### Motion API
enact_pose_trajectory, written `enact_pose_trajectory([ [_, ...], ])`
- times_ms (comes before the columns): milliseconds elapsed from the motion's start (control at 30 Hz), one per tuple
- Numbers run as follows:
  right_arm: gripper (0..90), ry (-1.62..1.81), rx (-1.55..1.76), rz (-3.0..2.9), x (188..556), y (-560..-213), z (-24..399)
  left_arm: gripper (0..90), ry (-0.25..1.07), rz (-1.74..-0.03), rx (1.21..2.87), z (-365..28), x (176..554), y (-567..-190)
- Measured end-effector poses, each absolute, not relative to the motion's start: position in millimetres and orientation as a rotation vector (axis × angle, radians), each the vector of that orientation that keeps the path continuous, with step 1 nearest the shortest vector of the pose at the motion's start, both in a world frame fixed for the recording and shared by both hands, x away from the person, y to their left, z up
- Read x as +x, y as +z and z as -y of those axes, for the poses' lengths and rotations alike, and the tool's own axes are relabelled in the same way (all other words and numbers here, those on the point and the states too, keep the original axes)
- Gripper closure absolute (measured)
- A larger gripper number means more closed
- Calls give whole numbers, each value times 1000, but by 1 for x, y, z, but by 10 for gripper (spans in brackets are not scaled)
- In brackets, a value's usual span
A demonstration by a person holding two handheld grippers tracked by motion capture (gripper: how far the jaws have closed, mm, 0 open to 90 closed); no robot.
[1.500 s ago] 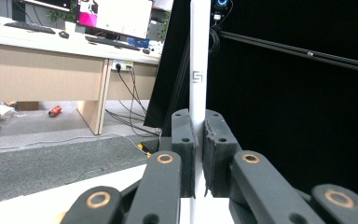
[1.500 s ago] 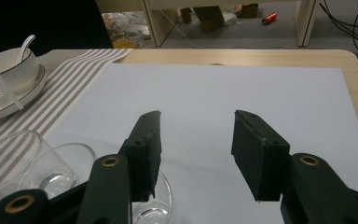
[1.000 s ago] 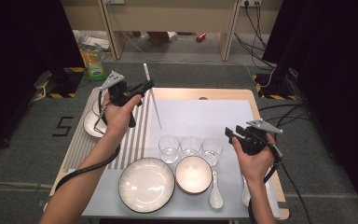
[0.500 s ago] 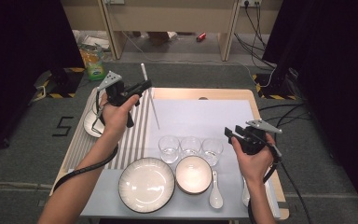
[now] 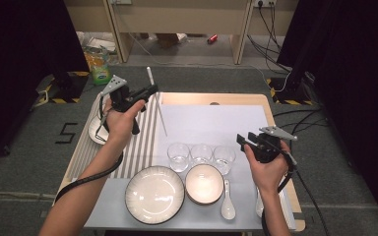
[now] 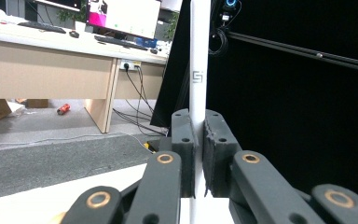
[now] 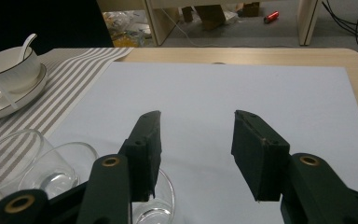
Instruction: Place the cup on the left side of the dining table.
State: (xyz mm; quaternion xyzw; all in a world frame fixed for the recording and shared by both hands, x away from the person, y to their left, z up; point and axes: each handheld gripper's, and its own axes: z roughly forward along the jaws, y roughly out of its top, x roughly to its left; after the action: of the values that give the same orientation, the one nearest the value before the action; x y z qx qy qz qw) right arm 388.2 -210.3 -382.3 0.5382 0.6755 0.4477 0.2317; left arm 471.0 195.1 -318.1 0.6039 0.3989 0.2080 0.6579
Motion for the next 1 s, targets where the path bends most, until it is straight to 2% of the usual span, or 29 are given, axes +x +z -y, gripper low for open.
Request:
enact_pose_trajectory([
  [1000, 523, 1235, 1475, -1854, 388, -383, 211, 839, 487, -926, 1365, -207, 470, -323],
])
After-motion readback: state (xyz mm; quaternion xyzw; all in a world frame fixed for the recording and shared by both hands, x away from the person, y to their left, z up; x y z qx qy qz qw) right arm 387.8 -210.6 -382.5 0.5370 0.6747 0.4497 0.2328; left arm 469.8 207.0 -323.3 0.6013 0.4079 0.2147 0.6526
